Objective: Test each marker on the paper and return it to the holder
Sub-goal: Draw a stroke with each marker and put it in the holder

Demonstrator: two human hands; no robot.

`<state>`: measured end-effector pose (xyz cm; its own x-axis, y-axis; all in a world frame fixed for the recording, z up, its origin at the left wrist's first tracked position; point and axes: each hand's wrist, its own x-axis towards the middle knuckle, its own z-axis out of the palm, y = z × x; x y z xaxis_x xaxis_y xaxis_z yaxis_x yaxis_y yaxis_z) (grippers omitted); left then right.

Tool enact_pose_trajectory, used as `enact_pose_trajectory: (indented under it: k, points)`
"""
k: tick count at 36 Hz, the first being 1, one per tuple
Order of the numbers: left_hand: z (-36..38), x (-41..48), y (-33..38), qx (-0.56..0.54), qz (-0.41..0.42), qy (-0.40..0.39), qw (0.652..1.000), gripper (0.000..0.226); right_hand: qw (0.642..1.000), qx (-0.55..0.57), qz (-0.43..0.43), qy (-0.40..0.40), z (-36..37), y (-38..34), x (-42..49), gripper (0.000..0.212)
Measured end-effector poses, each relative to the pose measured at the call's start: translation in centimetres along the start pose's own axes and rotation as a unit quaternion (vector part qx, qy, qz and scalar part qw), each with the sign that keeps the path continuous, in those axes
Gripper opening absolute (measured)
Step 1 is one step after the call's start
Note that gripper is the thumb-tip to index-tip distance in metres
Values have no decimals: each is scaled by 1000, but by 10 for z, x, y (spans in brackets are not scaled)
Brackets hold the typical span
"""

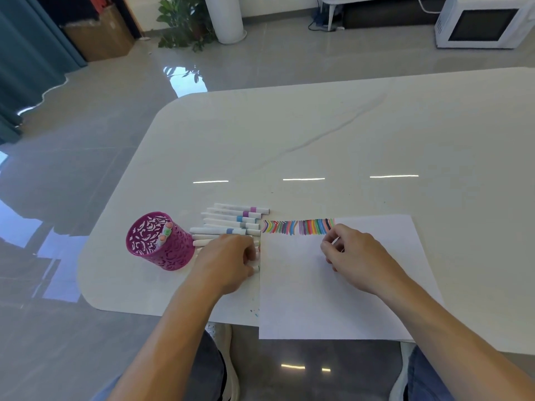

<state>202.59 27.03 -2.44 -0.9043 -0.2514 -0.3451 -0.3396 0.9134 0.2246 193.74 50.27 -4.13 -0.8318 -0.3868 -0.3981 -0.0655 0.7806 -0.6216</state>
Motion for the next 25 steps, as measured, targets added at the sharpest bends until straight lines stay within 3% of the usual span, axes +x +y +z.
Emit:
enact_pose_trajectory:
  k: [15, 25]
  points:
    - [5, 3, 10, 34, 28, 34, 998, 15, 1000, -14, -12, 1, 0, 0, 1, 13]
    - [-3, 8, 16, -155, 109, 109, 976, 5, 1000, 21, -15, 1, 3, 4, 1, 10]
